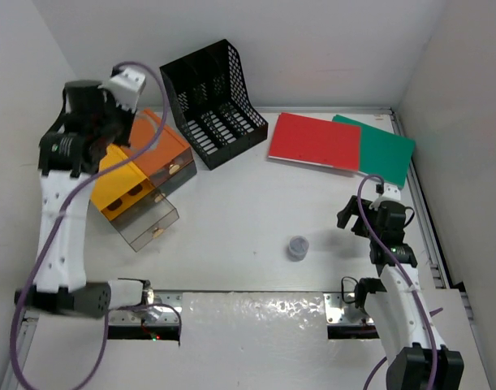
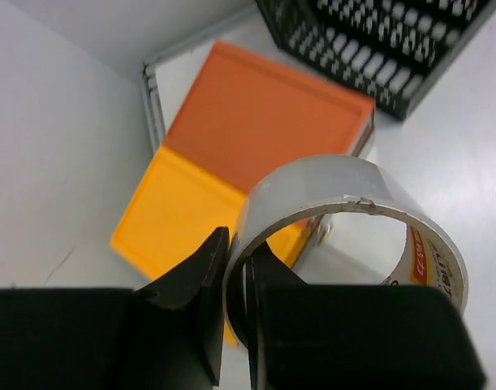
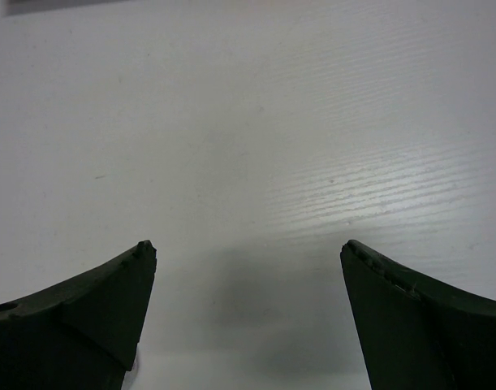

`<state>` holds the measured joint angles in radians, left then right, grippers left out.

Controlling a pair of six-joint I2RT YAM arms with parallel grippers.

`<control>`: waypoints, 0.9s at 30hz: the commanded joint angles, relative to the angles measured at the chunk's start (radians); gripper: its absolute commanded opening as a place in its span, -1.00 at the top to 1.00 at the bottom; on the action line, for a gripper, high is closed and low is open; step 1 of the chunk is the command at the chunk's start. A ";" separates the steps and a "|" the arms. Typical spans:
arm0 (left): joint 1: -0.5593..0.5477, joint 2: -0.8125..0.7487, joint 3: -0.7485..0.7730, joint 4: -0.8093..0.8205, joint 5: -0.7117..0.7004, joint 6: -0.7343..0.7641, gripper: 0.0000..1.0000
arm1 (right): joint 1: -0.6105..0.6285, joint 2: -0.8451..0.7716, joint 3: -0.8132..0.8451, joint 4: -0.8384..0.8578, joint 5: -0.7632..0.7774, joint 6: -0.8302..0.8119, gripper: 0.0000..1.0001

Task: Organize the desk

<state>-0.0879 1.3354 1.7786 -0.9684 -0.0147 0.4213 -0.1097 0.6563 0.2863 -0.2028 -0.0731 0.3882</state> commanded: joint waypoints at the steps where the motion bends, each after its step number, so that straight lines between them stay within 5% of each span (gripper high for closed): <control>1: 0.039 -0.071 -0.131 -0.203 0.021 0.141 1.00 | -0.002 -0.004 0.005 0.046 -0.016 0.011 -0.84; 7: 0.338 -0.134 -0.370 -0.246 0.109 0.356 1.00 | -0.002 0.002 0.002 0.040 -0.033 0.011 -0.85; 13: 0.347 -0.142 -0.606 -0.143 0.148 0.399 1.00 | -0.002 -0.023 0.001 0.037 -0.033 0.011 -0.86; 21: 0.344 -0.085 -0.659 -0.046 0.214 0.393 0.99 | -0.002 -0.027 -0.002 0.028 -0.033 0.005 -0.87; 25: 0.343 -0.088 -0.708 -0.043 0.246 0.410 0.46 | -0.002 -0.034 -0.001 0.029 -0.025 0.001 -0.88; 27: 0.343 -0.099 -0.711 -0.018 0.248 0.402 0.40 | -0.002 -0.032 0.002 0.029 -0.025 0.003 -0.89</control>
<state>0.2569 1.2510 1.0706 -1.0367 0.1875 0.8082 -0.1097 0.6334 0.2863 -0.2031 -0.0906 0.3927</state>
